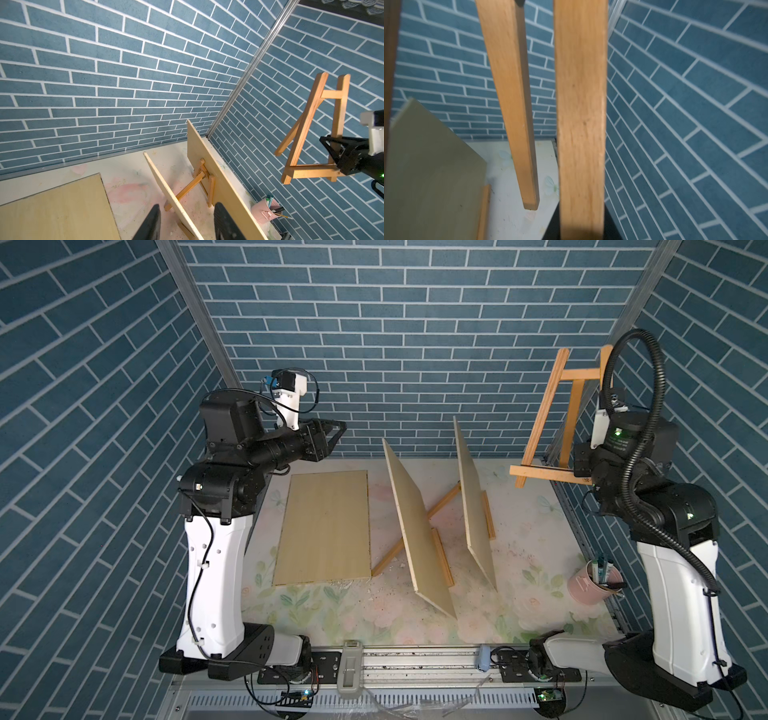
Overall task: Disassemble the easel
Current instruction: Place the easel at the corner of the board.
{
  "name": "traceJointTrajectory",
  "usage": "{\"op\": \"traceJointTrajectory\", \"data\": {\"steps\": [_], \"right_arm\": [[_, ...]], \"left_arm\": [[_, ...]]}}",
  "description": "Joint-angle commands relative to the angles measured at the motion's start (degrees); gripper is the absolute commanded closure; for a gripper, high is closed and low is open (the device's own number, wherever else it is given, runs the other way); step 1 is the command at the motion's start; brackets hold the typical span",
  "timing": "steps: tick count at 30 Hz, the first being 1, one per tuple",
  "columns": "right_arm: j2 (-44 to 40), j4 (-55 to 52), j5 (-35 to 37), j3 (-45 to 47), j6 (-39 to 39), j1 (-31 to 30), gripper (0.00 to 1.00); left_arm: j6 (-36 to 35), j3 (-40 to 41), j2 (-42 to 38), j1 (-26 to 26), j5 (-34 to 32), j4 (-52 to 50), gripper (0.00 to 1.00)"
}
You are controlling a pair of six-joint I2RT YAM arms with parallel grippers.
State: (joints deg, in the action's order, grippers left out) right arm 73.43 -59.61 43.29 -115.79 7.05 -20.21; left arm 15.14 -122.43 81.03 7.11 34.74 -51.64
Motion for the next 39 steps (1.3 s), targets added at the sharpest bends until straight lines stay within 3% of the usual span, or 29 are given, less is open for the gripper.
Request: {"op": "traceJointTrajectory", "data": {"steps": [1,10,15,22,39], "right_arm": [[-3.44,-2.61,-1.11,5.51,-5.89,5.12,0.99],[-2.81,2.29,-20.24,23.34,-9.23,23.56,0.99],[0.95,9.08,-28.86,27.81,-8.4,30.05,0.99],[9.54,14.48,-32.16,27.79,-6.05,32.92,1.0],[34.1,24.5,-38.97,17.8,0.57,33.87,0.98]], "left_arm": [[-1.77,-0.32,0.35,-0.25,-1.07,-0.83,0.56],[-1.69,1.48,1.23,-0.35,-1.04,0.62,0.56],[-1.95,2.27,1.49,-0.59,-1.45,0.75,0.56],[-1.73,2.55,2.11,-0.87,-2.31,1.66,0.57],[-1.42,1.31,4.99,-0.92,-5.09,2.07,0.57]]}}
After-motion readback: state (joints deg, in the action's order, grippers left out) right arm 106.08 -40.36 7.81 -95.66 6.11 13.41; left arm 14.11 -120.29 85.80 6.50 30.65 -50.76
